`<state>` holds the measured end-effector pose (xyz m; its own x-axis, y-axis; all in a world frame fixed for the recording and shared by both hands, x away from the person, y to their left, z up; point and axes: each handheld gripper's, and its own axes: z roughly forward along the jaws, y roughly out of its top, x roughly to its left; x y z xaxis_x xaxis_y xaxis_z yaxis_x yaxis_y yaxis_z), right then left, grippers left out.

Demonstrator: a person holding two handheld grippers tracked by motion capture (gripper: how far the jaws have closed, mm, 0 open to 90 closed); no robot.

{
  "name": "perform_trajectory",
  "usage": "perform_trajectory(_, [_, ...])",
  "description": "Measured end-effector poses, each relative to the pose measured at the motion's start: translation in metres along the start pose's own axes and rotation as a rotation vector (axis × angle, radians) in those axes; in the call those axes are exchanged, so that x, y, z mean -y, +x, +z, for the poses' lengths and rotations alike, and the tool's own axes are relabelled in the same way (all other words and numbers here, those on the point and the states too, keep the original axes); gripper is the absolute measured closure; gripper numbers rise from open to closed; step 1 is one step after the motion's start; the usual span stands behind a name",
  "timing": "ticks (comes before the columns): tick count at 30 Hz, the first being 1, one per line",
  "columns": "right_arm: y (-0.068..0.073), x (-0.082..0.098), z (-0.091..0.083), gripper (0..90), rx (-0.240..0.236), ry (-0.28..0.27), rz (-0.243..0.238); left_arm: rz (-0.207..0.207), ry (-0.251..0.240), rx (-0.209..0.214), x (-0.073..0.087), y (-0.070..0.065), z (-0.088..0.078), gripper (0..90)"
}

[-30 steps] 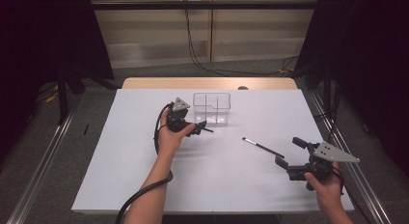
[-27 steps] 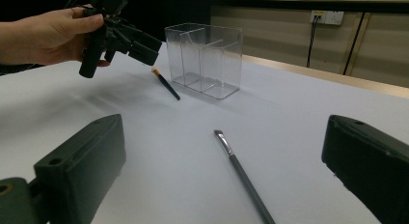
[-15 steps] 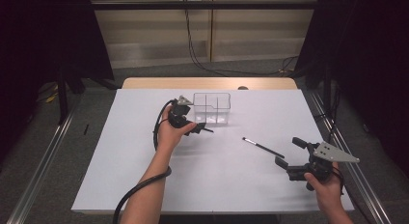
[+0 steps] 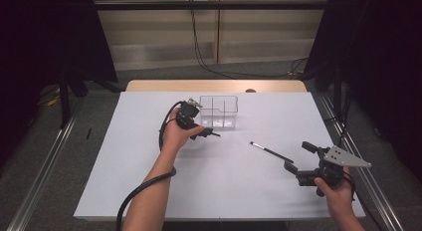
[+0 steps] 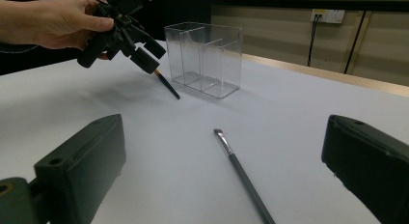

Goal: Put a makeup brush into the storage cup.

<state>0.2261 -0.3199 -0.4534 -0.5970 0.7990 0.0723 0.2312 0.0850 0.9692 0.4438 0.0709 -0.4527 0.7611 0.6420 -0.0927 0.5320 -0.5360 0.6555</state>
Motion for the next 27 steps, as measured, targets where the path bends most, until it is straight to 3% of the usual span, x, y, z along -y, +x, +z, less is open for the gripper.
perform_trajectory(4, [0.000,0.000,0.000,1.4,-0.002,0.001,0.004,-0.032,0.004,0.009,-0.003,0.001,0.002,0.0])
perform_trajectory(10, [0.000,0.000,0.000,1.5,-0.006,-0.001,0.004,-0.047,0.019,0.014,-0.005,0.002,0.005,0.0])
perform_trajectory(22, [0.000,0.001,0.001,1.6,-0.010,0.001,0.002,-0.006,0.064,0.028,-0.004,0.004,0.015,0.0])
perform_trajectory(27, [-0.001,0.001,0.001,1.6,-0.012,0.003,0.000,-0.002,0.057,0.022,-0.004,0.005,0.018,0.0])
